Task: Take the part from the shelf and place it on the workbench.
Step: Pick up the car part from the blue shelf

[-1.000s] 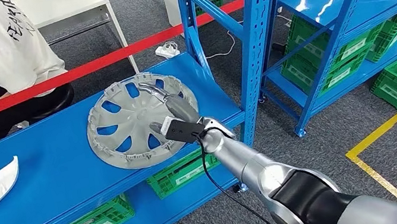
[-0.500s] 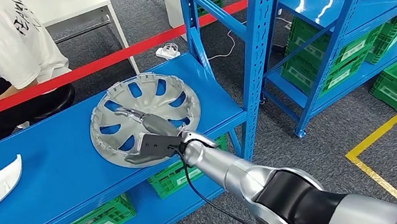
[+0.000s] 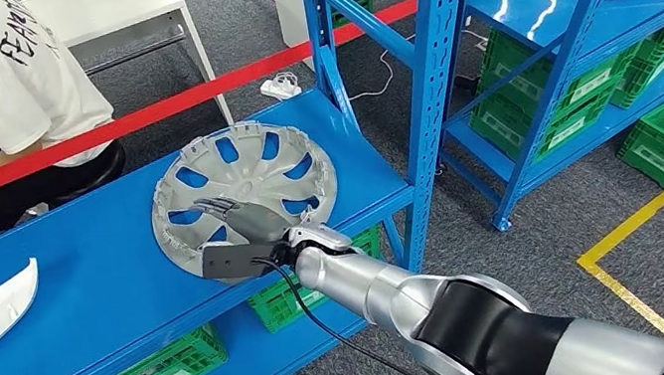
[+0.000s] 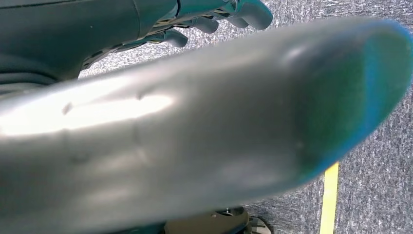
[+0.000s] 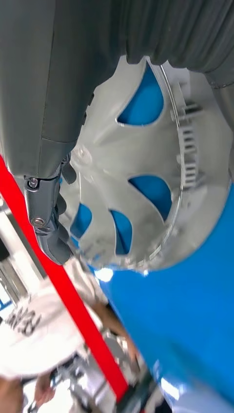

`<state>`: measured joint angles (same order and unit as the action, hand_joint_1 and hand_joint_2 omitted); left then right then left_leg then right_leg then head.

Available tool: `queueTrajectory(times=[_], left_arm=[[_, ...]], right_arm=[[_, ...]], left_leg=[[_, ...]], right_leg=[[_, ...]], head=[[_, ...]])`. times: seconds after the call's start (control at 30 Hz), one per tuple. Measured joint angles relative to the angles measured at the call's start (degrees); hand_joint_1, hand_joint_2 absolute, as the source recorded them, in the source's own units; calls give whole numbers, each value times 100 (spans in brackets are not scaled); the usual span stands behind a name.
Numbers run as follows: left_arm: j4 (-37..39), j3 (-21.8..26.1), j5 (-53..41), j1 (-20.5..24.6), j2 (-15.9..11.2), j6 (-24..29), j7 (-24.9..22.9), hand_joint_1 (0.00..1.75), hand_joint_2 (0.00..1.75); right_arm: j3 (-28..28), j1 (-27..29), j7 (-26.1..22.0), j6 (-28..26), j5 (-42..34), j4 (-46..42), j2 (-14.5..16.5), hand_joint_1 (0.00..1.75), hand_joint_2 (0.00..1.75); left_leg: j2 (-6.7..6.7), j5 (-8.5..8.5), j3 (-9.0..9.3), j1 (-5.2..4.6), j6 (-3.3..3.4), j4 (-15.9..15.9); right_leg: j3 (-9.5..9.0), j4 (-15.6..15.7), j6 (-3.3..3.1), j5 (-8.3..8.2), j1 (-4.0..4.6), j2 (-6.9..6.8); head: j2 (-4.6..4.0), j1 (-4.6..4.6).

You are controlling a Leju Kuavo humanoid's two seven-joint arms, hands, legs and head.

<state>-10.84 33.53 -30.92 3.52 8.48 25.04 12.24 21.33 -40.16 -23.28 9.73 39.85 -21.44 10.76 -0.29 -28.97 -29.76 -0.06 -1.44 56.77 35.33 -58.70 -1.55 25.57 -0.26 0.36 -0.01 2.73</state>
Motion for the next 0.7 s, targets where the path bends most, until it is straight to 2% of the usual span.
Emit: queueTrajectory(times=[0.23, 0.7], left_arm=[[2, 20, 22, -11, 14, 24, -17, 0, 0], [1, 22, -17, 2, 18, 11, -23, 0, 0]], right_arm=[[218, 28, 752, -461, 362, 81, -109, 0, 175], [282, 182, 945, -590, 386, 87, -290, 0, 175]], left_leg=[[0, -1, 1, 0, 1, 0], [1, -3, 2, 0, 2, 1]], right_leg=[[0, 1, 0, 0, 0, 0], [-1, 4, 1, 0, 0, 2]], head=[[1, 0], [1, 0]])
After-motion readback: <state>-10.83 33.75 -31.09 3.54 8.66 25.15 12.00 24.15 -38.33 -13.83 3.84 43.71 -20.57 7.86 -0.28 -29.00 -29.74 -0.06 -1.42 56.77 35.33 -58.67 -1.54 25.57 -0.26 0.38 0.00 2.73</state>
